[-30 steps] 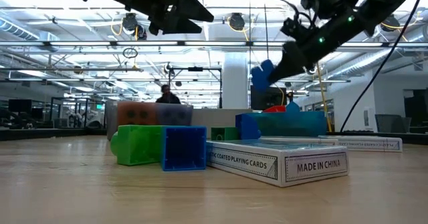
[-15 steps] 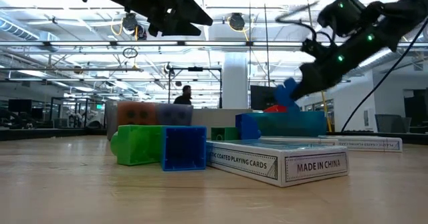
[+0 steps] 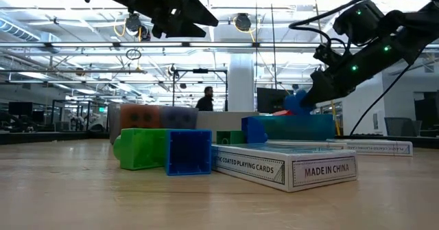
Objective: Pick & Place Toys
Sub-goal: Put the blue 2 studs game piece into the blue bin
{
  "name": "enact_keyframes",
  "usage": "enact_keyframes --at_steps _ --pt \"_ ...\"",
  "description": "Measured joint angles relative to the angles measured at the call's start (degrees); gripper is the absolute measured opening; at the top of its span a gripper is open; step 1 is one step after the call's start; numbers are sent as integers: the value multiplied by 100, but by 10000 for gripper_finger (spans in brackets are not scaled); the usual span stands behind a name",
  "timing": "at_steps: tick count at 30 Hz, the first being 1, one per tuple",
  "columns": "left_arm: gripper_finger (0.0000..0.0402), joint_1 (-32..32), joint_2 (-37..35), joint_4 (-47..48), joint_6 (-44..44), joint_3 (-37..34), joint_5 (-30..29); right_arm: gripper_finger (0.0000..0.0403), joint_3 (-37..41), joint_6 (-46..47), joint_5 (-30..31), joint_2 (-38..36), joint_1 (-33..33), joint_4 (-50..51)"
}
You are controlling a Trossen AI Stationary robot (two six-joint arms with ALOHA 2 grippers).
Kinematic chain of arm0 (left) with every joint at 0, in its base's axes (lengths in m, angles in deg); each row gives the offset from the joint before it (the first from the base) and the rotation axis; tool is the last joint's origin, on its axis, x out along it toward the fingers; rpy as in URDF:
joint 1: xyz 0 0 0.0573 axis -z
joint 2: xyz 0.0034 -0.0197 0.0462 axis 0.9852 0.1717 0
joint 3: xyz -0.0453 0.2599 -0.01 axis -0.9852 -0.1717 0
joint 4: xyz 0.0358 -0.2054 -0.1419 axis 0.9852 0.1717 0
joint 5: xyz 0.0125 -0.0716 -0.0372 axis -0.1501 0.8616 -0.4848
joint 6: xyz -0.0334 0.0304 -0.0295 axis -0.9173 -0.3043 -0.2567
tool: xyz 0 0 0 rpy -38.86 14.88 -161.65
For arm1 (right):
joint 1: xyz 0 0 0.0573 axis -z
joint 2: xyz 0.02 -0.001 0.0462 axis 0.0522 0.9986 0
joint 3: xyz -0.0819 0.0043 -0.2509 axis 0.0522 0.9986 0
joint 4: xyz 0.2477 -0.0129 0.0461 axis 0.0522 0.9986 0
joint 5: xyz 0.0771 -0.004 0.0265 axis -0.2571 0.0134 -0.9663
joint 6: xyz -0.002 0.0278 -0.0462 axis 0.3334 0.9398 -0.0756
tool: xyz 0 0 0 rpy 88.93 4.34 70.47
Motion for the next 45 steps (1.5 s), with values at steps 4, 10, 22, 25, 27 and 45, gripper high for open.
enact_keyframes --at_steps 4,10,22,25,27,45 --pt "297 0 0 0 27 0 0 207 0 0 -15 0 -11 3" --pt "305 0 0 0 145 0 2 219 0 -2 -19 0 -11 8" --pt "312 0 0 -35 92 0 4 218 0 -2 -21 0 -11 10" --pt "309 0 0 -117 89 -1 6 219 0 -2 -21 0 -11 11" --pt "306 0 0 -233 83 -2 7 218 0 -2 -22 0 -11 12" --pt "308 -4 -2 -960 101 -2 -45 216 2 -4 -23 0 -11 12"
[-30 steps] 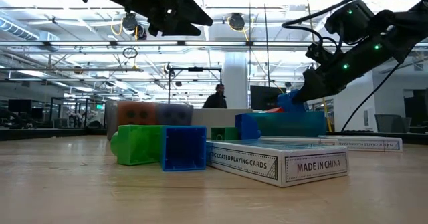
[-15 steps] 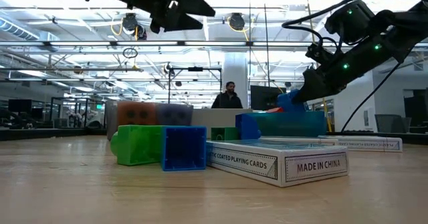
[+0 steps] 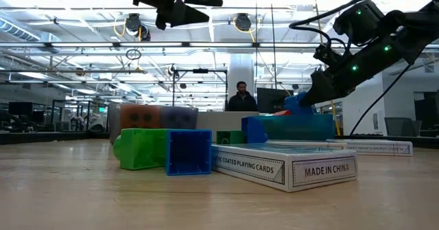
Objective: Pick & Place Toys
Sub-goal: Put the blue 2 studs game piece into the blue bin
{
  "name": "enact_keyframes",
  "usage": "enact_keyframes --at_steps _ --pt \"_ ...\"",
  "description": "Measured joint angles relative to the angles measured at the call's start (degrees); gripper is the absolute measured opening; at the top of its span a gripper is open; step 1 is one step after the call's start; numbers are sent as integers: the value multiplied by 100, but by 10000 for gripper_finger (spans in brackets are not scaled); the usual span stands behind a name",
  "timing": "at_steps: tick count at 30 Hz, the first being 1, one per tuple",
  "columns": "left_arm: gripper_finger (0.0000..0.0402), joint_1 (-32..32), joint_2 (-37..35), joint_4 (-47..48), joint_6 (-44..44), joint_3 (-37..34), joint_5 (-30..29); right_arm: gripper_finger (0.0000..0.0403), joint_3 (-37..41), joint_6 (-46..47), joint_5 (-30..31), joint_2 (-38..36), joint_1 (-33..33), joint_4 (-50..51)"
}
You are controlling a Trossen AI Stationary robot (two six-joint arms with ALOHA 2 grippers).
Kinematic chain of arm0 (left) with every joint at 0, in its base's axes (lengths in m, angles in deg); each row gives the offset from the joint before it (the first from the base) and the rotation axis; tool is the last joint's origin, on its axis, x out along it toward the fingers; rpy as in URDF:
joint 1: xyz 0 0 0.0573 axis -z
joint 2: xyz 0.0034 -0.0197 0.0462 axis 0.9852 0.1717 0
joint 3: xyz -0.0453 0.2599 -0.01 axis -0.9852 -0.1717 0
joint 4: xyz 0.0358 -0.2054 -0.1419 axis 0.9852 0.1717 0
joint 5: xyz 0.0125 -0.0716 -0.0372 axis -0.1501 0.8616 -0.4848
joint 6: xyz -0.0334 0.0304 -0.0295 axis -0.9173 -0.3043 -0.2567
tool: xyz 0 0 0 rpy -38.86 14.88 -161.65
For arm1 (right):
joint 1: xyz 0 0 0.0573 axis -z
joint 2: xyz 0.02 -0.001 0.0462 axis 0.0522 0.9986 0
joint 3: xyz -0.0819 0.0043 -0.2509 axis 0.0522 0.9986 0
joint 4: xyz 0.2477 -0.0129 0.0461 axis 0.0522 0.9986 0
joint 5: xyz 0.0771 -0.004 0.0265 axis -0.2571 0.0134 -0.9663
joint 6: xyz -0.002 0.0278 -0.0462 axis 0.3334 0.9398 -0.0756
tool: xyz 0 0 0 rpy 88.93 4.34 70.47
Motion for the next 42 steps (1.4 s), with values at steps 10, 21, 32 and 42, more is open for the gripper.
enact_keyframes --at_steps 10,21,32,42 --pt "296 -1 0 43 107 0 1 219 0 1 0 0 0 1" --pt "295 -72 0 25 519 0 3 217 0 0 0 0 0 1" --pt "288 -69 0 18 455 0 7 215 0 0 -1 0 -1 1" --pt "289 -15 0 85 501 0 21 218 2 0 -2 0 0 -46"
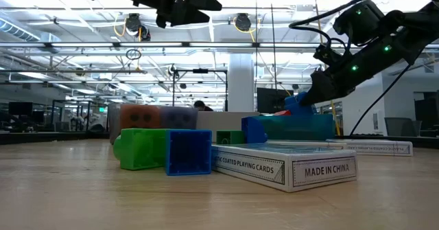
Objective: Pick & Place Toys
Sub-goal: Put the blue 2 studs game piece into the blue bin, then put the blue 4 studs game piece into the blue bin
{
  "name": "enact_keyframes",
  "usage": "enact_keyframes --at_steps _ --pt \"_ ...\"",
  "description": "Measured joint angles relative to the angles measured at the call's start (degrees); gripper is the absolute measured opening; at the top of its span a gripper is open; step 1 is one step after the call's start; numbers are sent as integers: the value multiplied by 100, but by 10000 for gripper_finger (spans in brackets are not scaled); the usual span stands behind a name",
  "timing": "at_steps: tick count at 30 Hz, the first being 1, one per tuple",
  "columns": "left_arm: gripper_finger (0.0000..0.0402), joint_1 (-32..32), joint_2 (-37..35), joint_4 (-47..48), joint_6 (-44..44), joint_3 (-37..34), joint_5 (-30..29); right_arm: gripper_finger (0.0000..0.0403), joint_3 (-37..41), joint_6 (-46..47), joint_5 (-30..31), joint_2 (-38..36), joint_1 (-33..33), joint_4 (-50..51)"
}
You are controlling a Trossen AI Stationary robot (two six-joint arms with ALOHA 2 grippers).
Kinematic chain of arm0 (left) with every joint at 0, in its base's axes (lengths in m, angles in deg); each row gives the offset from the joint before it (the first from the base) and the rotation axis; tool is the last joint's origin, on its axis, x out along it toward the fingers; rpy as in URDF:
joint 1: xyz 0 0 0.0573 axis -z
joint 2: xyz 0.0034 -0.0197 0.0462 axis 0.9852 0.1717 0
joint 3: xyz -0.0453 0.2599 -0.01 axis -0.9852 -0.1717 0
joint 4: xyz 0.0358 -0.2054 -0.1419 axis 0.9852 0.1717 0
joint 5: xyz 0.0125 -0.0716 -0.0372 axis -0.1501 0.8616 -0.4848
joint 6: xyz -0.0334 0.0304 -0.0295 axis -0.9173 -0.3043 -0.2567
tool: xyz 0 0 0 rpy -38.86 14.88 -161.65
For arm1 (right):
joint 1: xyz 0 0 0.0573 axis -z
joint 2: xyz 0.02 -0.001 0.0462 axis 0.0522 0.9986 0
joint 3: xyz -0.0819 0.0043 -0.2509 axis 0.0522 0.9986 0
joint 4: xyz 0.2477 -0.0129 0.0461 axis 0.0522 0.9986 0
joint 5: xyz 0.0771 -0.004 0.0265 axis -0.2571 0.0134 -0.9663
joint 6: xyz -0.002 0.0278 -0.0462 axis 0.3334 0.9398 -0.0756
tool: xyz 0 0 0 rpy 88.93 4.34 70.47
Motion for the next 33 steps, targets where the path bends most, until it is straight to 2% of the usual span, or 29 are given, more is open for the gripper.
enact_keyframes --at_steps 9,12,16,18,21,23,25,29,33 --pt "285 -13 0 163 -1 0 -2 217 0 0 6 -2 -2 -646" --pt "287 -57 0 164 14 0 -4 217 0 3 211 -2 48 -888" --pt "285 -99 0 334 14 0 -7 217 0 154 227 -33 44 -915" --pt "286 -125 0 478 14 0 -6 216 2 177 -101 -137 30 -1212" --pt "290 -136 0 669 -167 0 18 215 0 165 -1113 -378 -76 -1876" --pt "291 -138 0 828 -320 0 253 216 -2 131 -1722 -531 -241 -2287" --pt "290 -135 0 970 -475 0 602 219 -33 -41 -1934 -616 -530 -2473" --pt "285 -76 2 1158 -618 0 1196 238 -548 -242 -1906 -400 -1440 -1679" --pt "283 -15 1 1142 -620 0 1216 272 -1512 -168 -1598 289 -2380 -218"
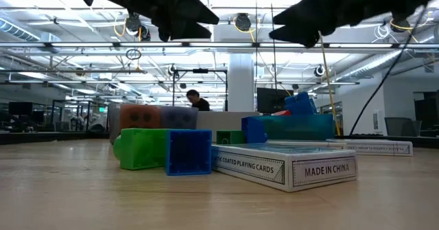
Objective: Pick & Place Toys
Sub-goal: Put the blue 4 studs game piece into the blue bin
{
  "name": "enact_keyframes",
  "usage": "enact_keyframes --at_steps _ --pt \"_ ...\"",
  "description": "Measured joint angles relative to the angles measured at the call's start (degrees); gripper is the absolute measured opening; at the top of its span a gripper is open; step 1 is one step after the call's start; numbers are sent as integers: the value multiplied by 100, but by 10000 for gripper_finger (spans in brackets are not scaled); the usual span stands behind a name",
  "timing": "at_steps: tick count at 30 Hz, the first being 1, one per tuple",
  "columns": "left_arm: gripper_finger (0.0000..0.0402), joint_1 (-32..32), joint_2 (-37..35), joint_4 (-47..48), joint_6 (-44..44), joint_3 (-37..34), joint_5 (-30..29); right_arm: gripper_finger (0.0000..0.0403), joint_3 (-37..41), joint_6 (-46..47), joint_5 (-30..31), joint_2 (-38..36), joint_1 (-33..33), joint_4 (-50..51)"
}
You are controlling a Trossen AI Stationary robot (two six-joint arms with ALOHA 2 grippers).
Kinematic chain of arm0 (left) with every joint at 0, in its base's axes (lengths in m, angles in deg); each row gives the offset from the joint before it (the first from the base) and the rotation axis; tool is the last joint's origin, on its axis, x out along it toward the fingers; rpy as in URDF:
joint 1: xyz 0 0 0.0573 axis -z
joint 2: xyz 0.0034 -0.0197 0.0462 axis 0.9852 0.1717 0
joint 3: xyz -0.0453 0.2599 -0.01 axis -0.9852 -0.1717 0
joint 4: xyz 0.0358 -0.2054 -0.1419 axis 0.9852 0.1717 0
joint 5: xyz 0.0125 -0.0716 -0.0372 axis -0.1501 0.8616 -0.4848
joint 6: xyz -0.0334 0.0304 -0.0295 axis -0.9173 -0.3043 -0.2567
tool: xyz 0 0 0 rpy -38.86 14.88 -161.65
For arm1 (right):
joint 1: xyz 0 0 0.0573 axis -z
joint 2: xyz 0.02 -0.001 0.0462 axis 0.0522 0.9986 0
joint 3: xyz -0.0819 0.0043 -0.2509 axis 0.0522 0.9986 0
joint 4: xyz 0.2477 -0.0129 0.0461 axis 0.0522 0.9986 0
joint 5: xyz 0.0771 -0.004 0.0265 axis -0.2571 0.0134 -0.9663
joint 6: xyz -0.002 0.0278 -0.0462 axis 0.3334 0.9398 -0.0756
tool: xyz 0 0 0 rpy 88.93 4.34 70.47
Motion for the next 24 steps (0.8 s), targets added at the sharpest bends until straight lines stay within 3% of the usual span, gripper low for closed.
enact_keyframes --at_steps 3,10,18,24 --pt "287 -15 -1 -17 -2 0 -38 298 -503 -3 132 674 -524 504" --pt "278 -39 -1 -11 -13 0 -40 319 -750 91 141 2010 -1091 191" --pt "286 -35 -1 -13 -61 0 -40 319 -747 109 144 3275 -1132 -566" --pt "279 -31 -1 -9 -190 0 -40 320 -749 107 109 3835 -1100 -1163"
